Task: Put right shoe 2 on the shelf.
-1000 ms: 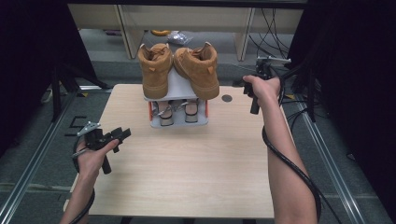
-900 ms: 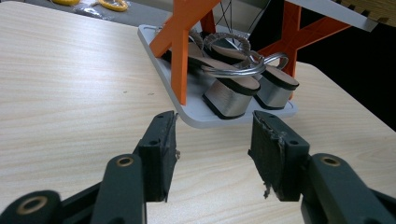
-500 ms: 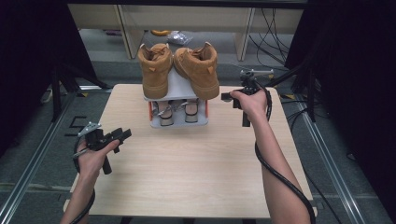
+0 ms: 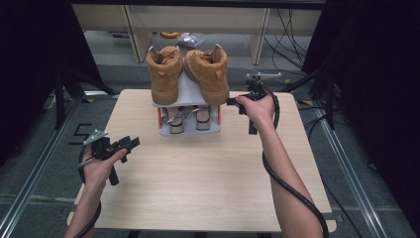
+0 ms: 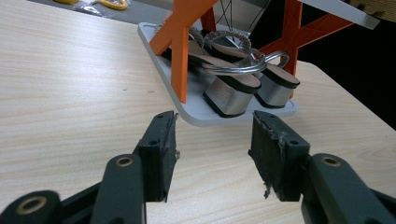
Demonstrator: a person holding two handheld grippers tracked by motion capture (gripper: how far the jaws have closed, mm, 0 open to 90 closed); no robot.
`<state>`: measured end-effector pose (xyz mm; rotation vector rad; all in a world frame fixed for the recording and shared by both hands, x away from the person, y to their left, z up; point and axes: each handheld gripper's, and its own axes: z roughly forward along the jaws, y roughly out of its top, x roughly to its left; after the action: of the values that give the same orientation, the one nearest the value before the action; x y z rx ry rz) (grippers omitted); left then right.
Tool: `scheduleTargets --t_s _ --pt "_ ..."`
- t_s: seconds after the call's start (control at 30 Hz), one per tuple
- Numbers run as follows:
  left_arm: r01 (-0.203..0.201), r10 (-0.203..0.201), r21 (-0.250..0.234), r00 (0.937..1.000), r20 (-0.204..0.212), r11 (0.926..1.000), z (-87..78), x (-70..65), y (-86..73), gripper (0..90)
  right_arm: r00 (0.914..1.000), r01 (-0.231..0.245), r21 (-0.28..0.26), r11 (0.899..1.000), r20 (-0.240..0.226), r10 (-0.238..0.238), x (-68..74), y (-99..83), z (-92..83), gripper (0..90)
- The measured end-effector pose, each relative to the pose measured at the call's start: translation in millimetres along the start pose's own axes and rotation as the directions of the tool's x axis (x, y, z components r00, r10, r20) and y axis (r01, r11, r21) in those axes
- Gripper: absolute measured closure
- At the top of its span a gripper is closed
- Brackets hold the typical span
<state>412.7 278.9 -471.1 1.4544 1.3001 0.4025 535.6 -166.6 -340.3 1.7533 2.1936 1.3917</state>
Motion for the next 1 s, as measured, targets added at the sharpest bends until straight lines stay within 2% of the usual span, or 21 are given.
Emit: scheduleTargets --t_s 0.47,0.53,0.63,0.67,0.7,0.77,0.93,0.97,1.0 --pt "0.003 -0.003 -0.002 1.0000 0.002 1.0000 -0.6 0.5 0.3 49.8 0.9998 0.009 0.010 1.000 -0.018 -0.009 20.9 5.6 26.1 90.0" --pt "0.005 -0.005 -0.003 1.0000 0.000 1.0000 -0.4 0.8 -0.1 49.7 0.9998 -0.001 0.020 1.000 -0.019 0.002 23.8 5.0 29.0 90.0" --pt "0.004 -0.004 -0.003 1.0000 0.001 1.0000 -0.6 1.2 -0.1 49.8 0.9994 0.022 0.012 1.000 -0.026 -0.022 21.8 5.1 33.1 90.0" --pt "0.004 -0.004 -0.004 1.0000 0.001 1.0000 -0.6 1.2 0.0 49.8 0.9996 -0.002 0.019 1.000 -0.027 0.002 23.4 5.2 33.0 90.0" --pt "0.004 -0.004 -0.004 1.0000 0.001 1.0000 -0.4 1.1 0.1 49.8 0.9996 0.009 0.015 1.000 -0.027 -0.008 23.4 5.9 33.8 90.0" --pt "0.005 -0.005 -0.003 1.0000 0.000 1.0000 -0.2 0.9 -0.3 49.8 0.9998 -0.001 0.024 1.000 -0.018 0.001 25.8 6.2 34.8 90.0" --pt "0.002 -0.002 -0.005 1.0000 0.002 1.0000 -0.9 1.6 0.0 49.7 0.9993 0.008 0.005 1.000 -0.037 -0.008 25.1 4.1 35.8 88.4" --pt "0.001 -0.001 -0.004 1.0000 0.001 1.0000 -1.0 2.0 0.0 49.7 0.9993 0.014 -0.004 1.000 -0.036 -0.014 24.5 3.9 34.5 87.4" --pt "0.001 -0.001 -0.006 1.0000 0.002 1.0000 -1.0 2.2 -0.2 49.7 0.9995 0.026 -0.011 1.000 -0.015 -0.026 24.3 3.8 31.5 86.2"
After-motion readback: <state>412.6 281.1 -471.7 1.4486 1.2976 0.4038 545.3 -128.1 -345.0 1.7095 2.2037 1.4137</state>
